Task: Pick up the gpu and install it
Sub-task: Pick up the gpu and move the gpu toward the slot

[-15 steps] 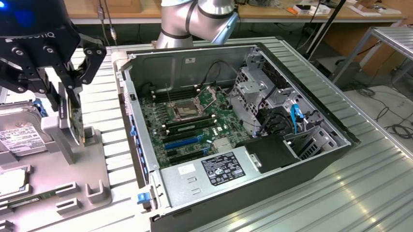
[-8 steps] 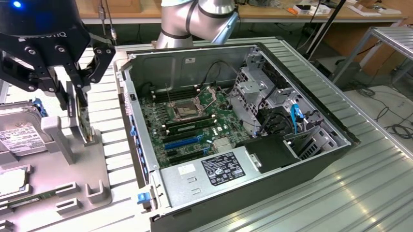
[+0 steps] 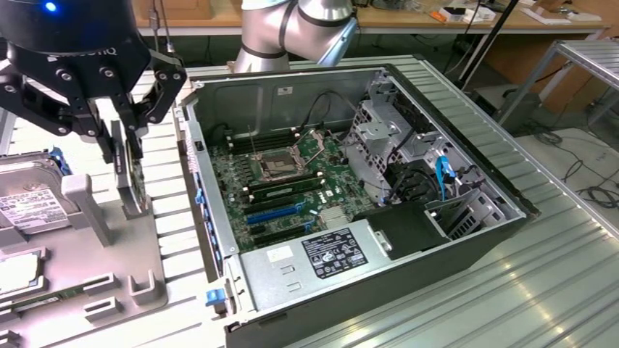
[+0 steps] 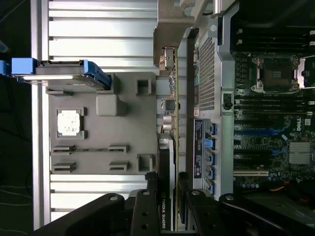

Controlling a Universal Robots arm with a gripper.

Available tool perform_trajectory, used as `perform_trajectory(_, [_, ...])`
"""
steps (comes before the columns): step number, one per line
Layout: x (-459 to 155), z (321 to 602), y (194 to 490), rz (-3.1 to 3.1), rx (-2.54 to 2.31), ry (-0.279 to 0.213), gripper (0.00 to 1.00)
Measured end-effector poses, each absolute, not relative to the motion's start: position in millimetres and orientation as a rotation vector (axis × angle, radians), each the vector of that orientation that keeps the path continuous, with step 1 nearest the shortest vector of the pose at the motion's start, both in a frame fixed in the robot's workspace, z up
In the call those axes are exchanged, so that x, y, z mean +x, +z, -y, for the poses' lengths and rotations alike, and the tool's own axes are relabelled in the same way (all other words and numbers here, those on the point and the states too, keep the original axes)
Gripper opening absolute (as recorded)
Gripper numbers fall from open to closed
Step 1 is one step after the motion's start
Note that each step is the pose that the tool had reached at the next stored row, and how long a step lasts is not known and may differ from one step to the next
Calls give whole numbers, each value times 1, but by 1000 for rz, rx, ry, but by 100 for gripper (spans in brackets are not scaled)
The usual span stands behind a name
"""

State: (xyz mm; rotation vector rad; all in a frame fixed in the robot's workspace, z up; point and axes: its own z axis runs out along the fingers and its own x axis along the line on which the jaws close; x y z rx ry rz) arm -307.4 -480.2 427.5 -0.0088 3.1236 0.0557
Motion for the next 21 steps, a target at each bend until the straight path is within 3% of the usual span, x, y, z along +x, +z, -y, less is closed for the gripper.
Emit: perform_trajectory(21, [-280,480,428,-3134,-9,56,27])
